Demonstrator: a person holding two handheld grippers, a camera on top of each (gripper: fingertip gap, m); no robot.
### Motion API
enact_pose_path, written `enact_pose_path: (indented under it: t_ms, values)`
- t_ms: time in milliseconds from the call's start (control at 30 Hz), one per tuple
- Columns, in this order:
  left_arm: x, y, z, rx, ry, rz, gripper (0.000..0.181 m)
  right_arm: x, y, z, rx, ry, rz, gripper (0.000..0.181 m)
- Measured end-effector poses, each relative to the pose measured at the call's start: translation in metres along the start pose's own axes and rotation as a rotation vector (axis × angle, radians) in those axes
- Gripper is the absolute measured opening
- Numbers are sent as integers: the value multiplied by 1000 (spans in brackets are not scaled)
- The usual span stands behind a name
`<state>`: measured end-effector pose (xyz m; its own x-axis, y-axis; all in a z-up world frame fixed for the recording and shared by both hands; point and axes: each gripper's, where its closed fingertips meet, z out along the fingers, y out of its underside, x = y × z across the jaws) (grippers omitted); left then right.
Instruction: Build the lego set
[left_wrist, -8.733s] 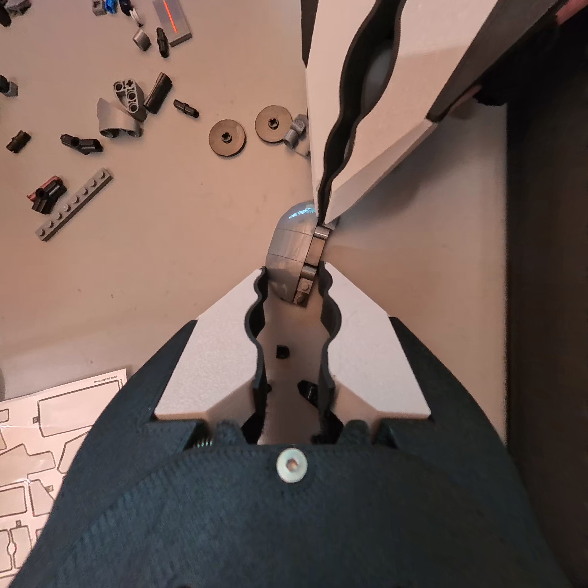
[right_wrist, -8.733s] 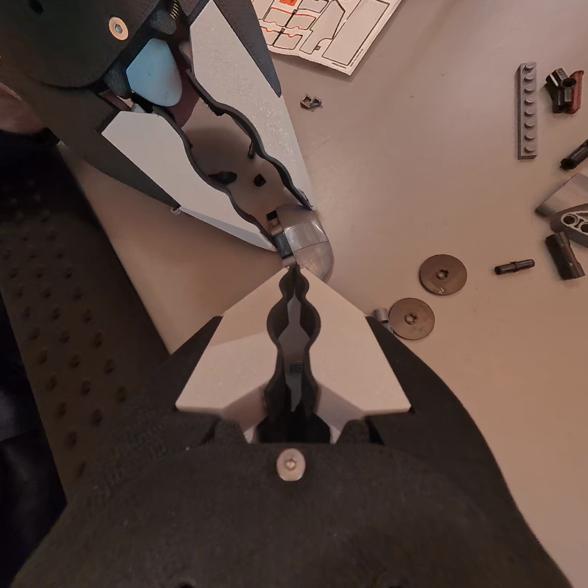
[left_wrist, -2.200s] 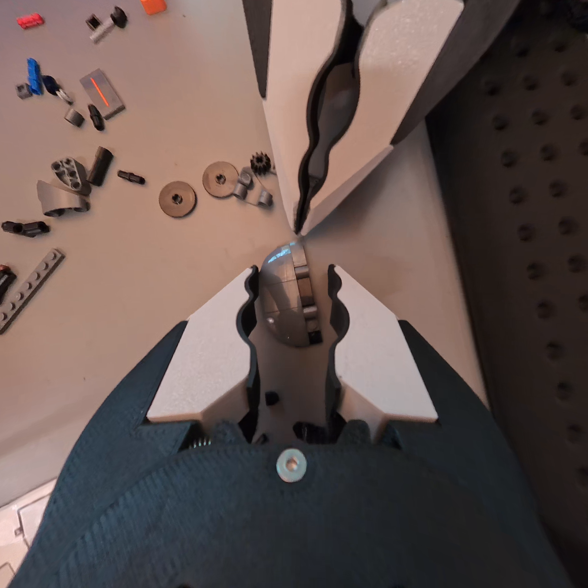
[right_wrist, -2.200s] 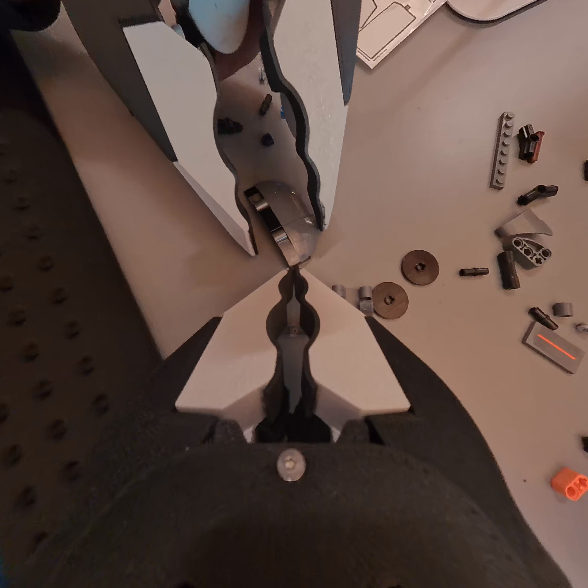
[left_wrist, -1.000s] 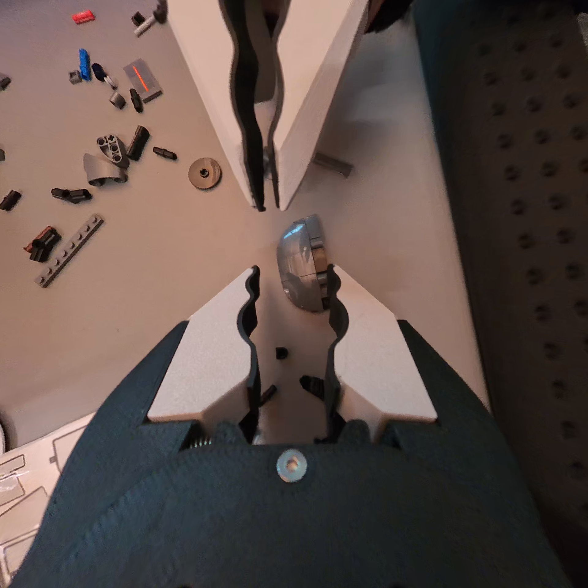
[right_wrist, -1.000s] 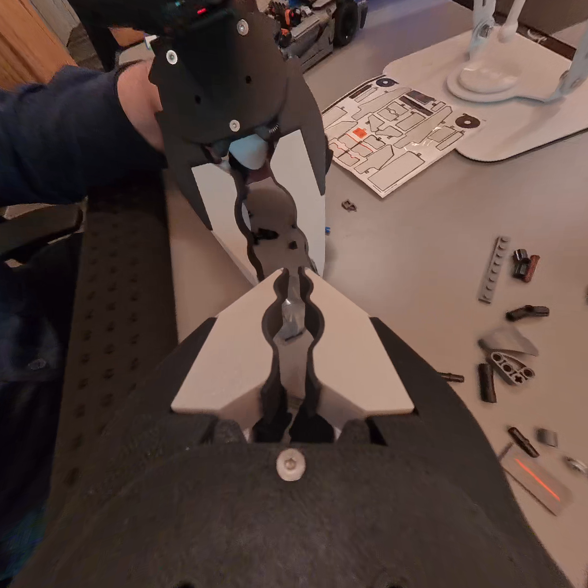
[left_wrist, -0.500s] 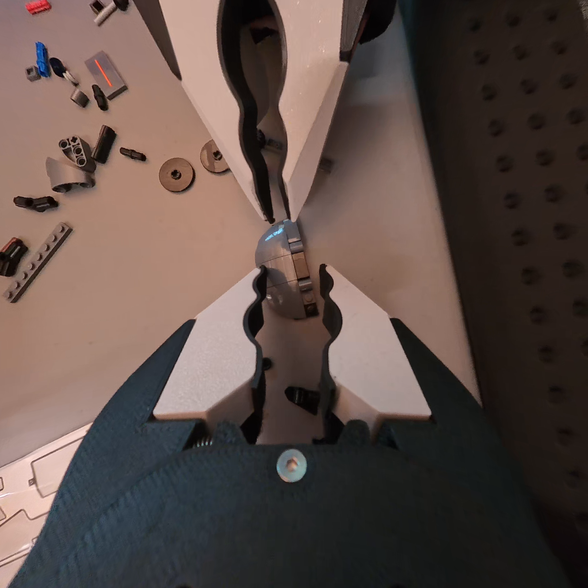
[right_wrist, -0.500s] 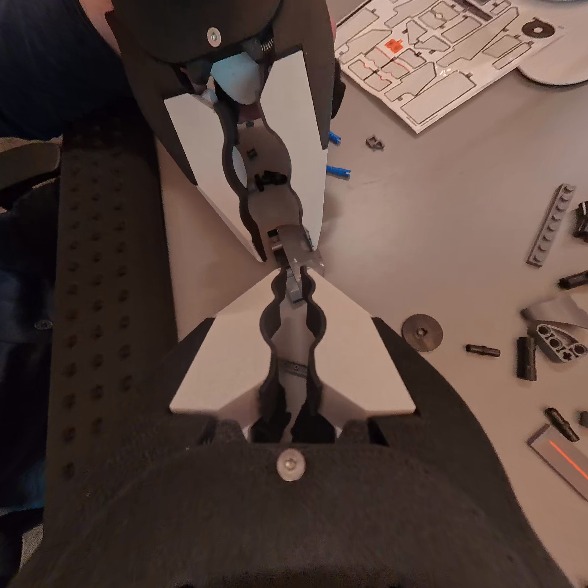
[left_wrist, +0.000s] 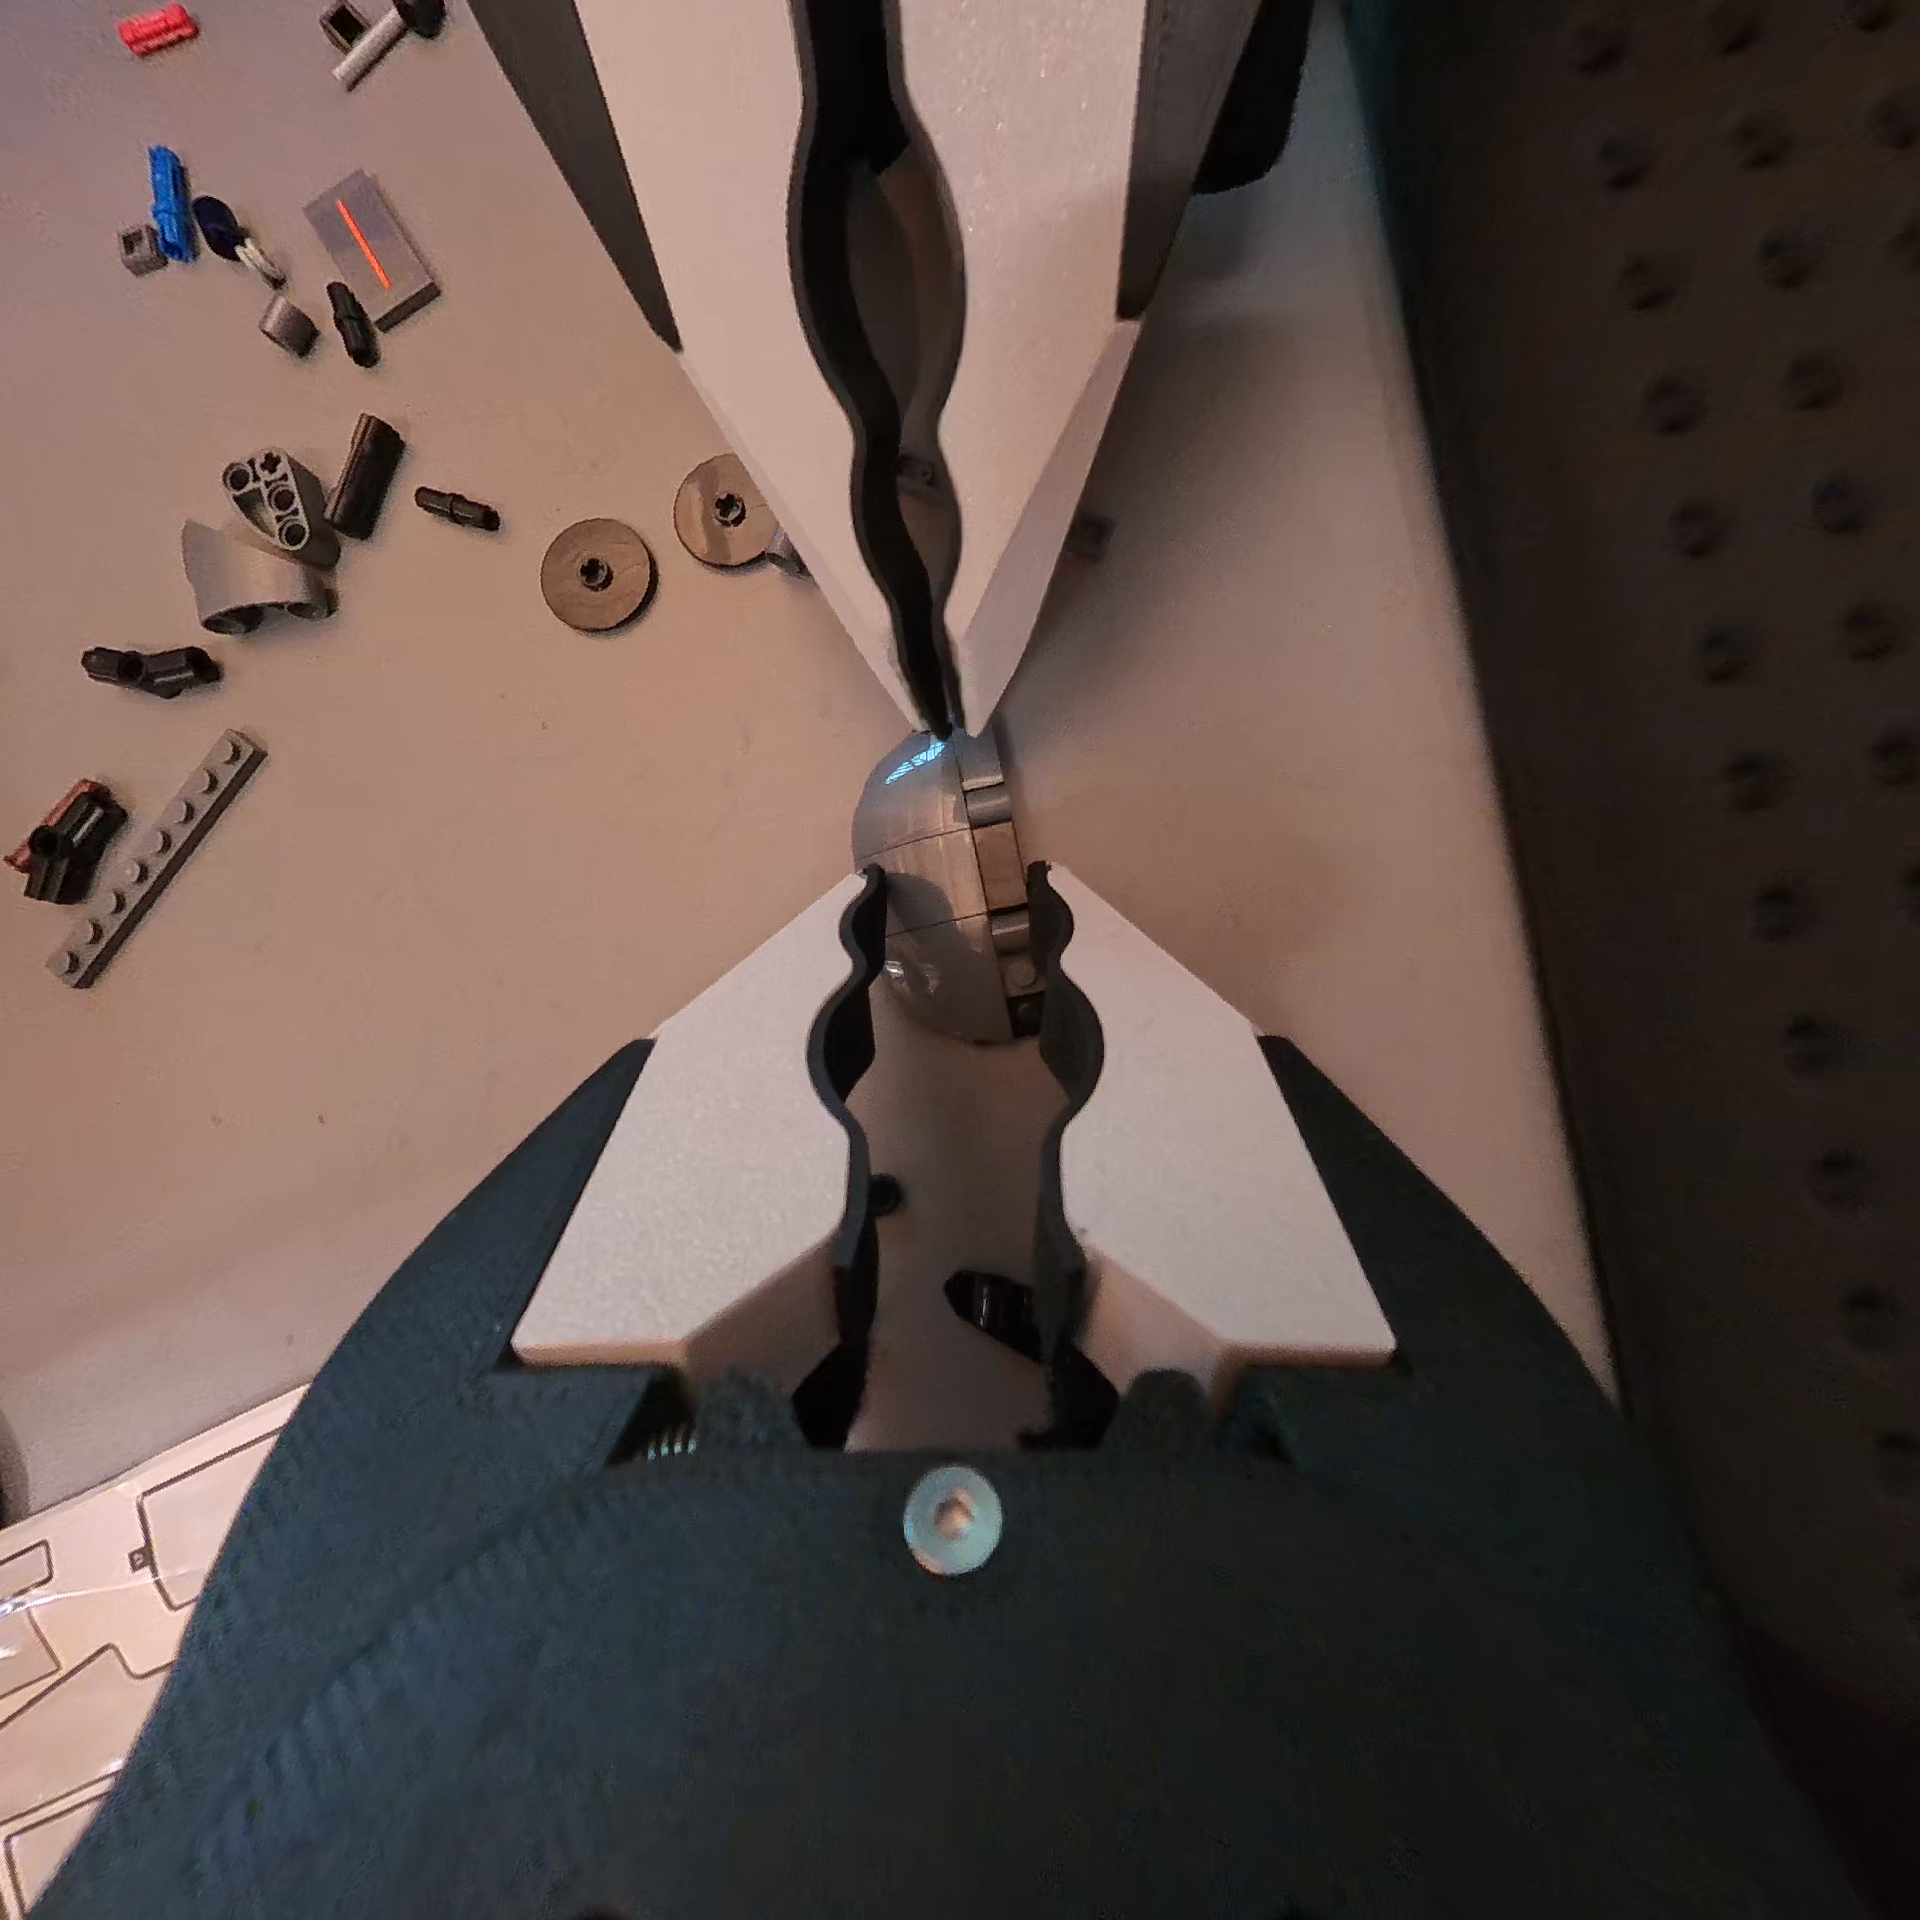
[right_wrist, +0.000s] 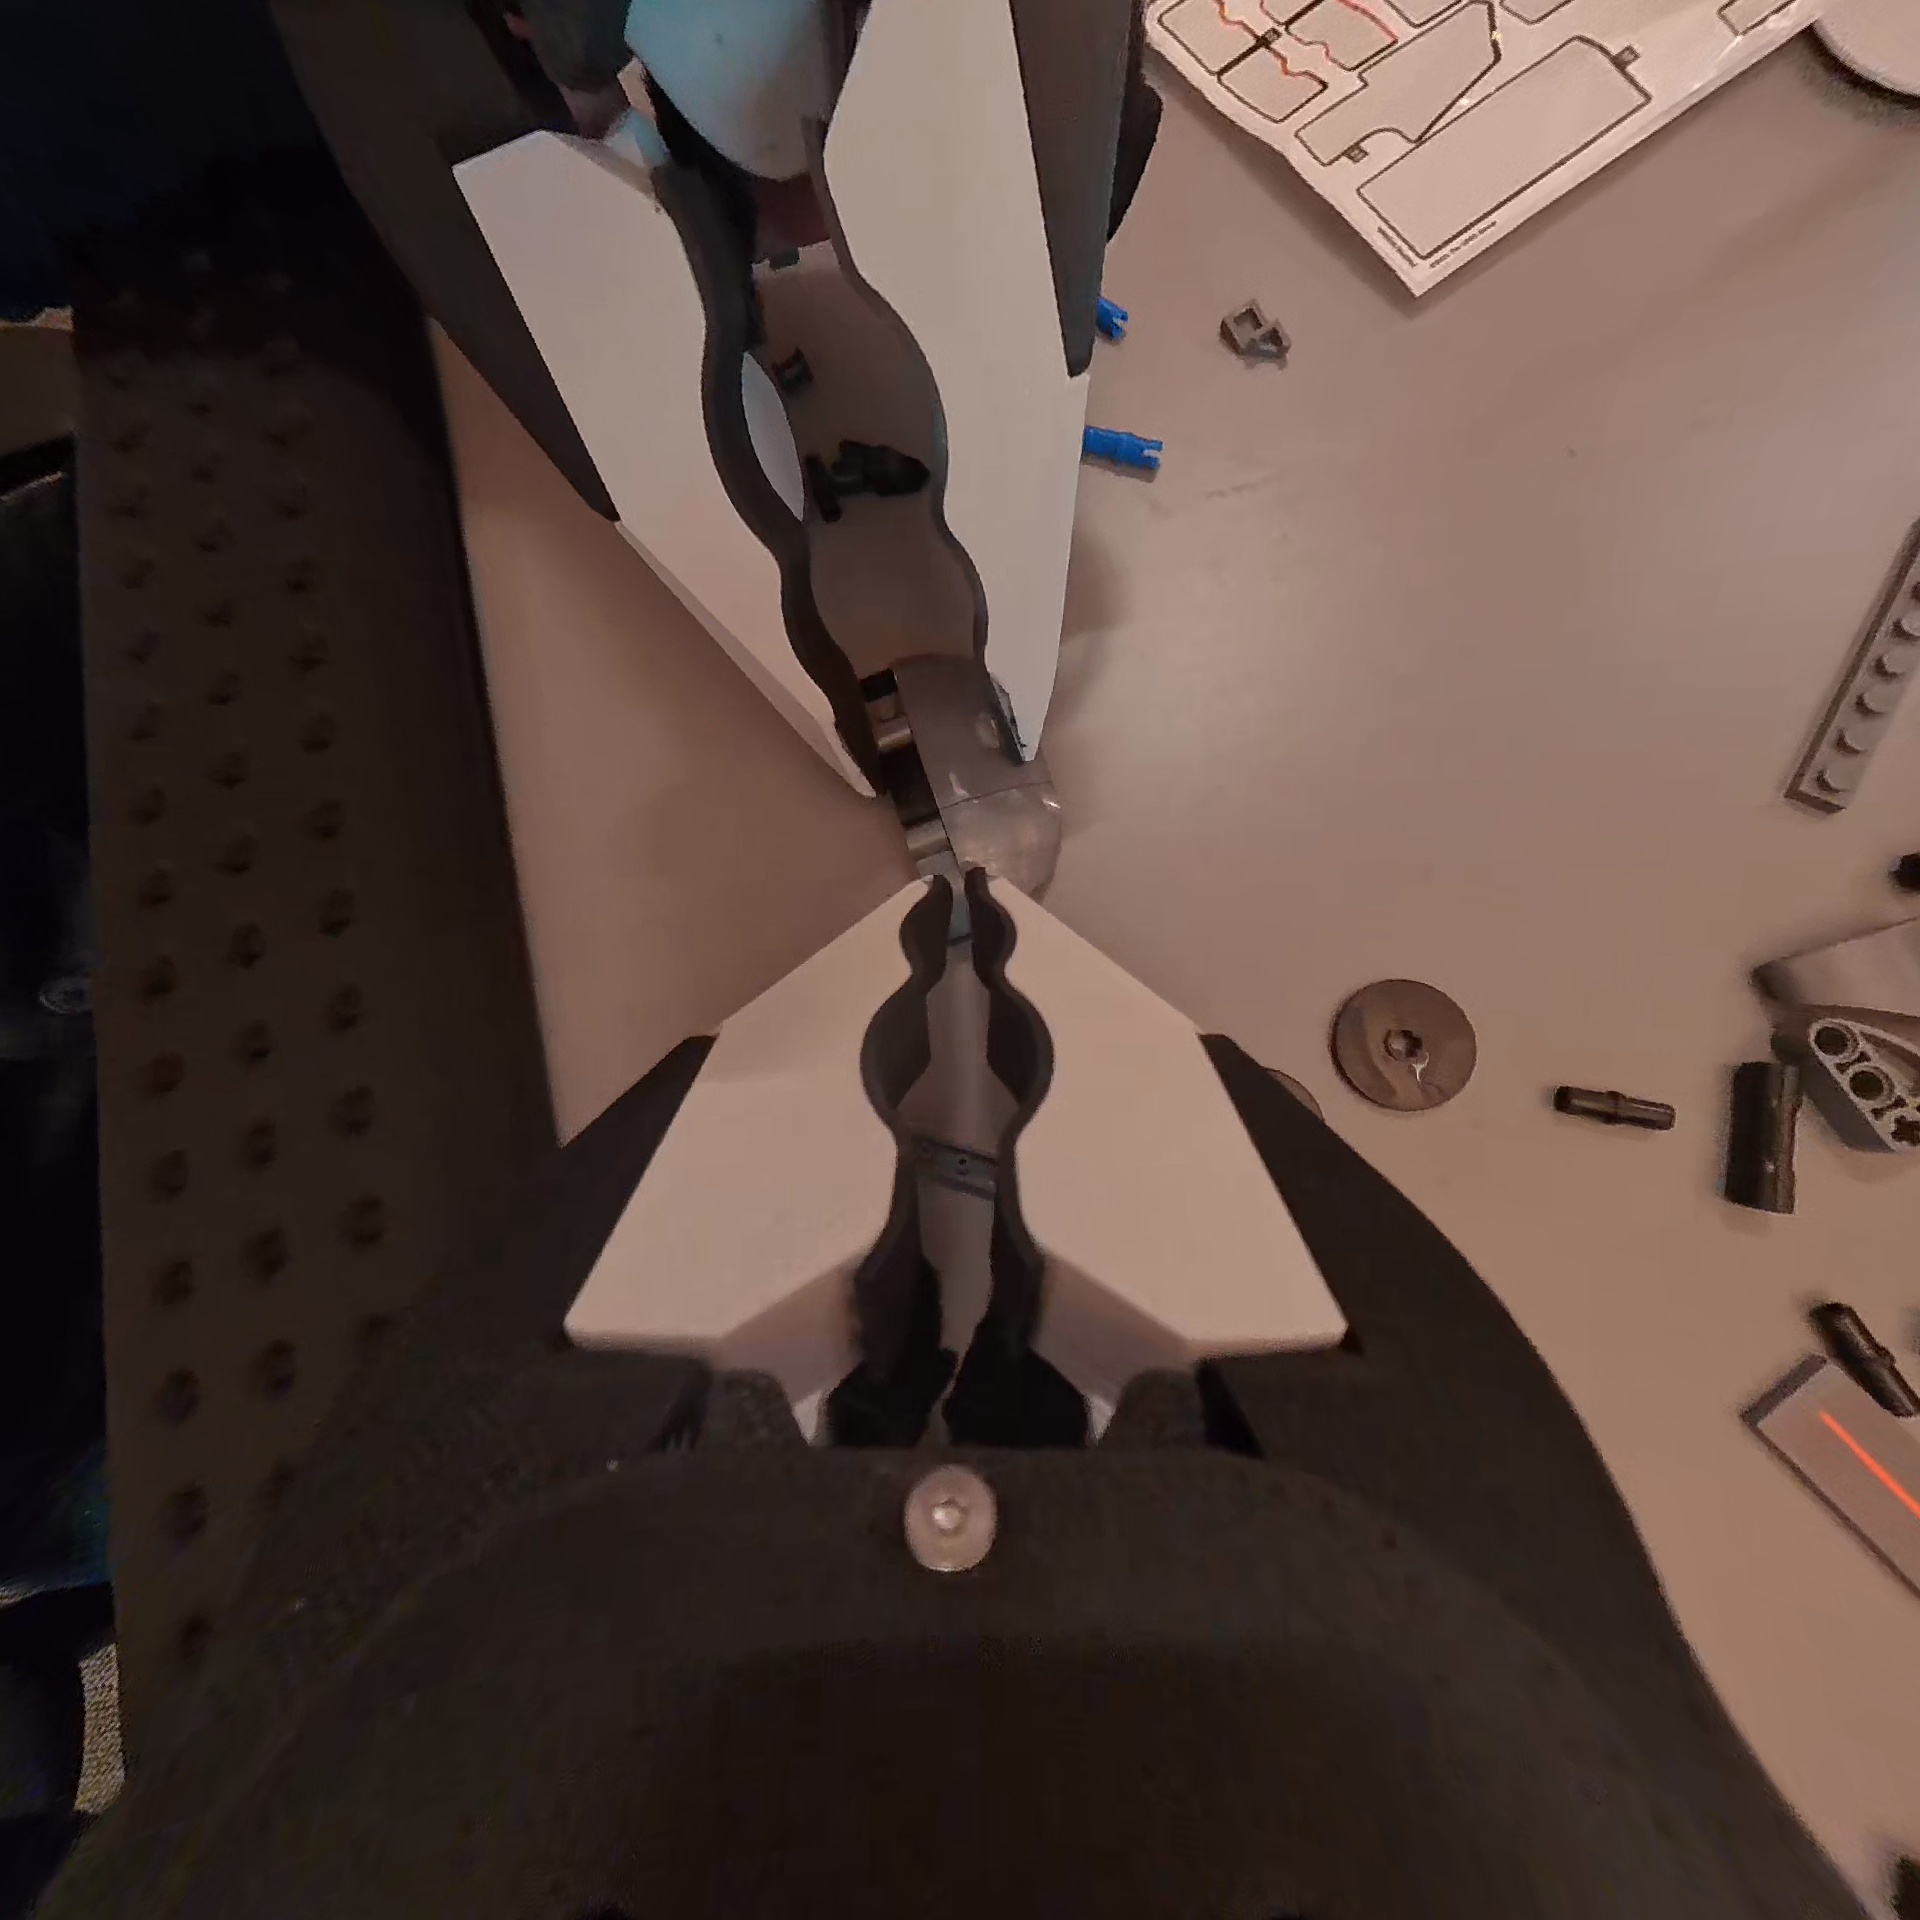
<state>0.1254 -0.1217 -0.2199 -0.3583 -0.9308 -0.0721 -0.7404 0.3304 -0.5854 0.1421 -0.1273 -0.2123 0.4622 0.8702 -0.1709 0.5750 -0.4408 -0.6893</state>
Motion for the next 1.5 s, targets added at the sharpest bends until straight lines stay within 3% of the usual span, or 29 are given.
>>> enact_pose_path:
  t_ms: [500,867,1167,1500]
  values:
    - [-1,1,1,-4,-9,5,24,-3,4,5,-36,2,-14,0]
    - [-3,1,2,-16,-27,16,24,-1,6,6,-94,91,-100,0]
    - [-4,1,2,-3,-24,12,24,-6,0,8,-43,30,-74,0]
    - [-4,1,2,0,-21,6,25,-6,1,9,-79,62,-108,0]
